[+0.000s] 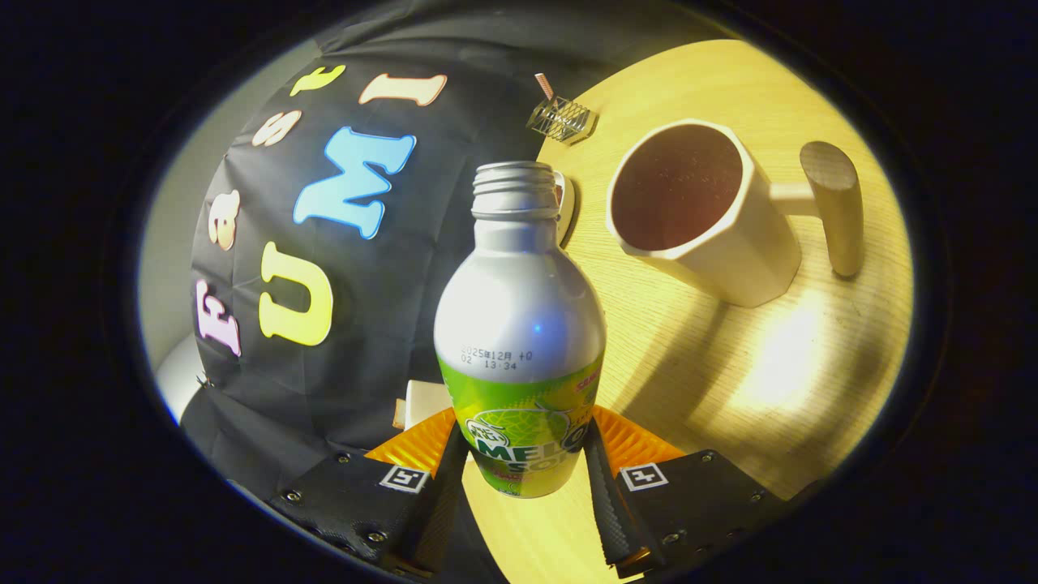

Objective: Take the bottle from table, then pour the juice into the cup, finally place the bottle on the coaster

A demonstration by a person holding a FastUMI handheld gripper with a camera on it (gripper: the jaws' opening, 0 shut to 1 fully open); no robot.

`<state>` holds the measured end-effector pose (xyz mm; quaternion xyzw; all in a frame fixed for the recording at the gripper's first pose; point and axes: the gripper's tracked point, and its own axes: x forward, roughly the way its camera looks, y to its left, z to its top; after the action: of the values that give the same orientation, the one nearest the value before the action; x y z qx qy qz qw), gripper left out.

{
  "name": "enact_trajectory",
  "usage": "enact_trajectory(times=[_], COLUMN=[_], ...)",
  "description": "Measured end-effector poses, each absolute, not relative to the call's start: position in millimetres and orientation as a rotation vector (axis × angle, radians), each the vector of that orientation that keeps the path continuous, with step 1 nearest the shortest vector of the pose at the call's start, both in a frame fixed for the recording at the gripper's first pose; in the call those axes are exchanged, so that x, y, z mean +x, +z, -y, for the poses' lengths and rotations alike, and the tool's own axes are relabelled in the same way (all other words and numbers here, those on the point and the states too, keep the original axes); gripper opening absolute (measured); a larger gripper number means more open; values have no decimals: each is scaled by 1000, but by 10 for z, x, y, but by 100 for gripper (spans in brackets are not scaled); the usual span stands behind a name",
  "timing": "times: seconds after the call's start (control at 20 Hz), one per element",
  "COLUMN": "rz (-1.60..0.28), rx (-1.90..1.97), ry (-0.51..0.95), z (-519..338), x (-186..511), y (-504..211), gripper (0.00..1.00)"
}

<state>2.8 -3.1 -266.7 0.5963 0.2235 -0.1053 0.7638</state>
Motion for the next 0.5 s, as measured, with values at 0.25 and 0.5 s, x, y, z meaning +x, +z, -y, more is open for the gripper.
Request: enact_trajectory(times=[0.25, 0.5], rz=[-484, -462], rx=[1371, 1449], ry=[-252, -269], z=[32, 31], x=[54, 59], y=[-2688, -2658], gripper=[71, 71])
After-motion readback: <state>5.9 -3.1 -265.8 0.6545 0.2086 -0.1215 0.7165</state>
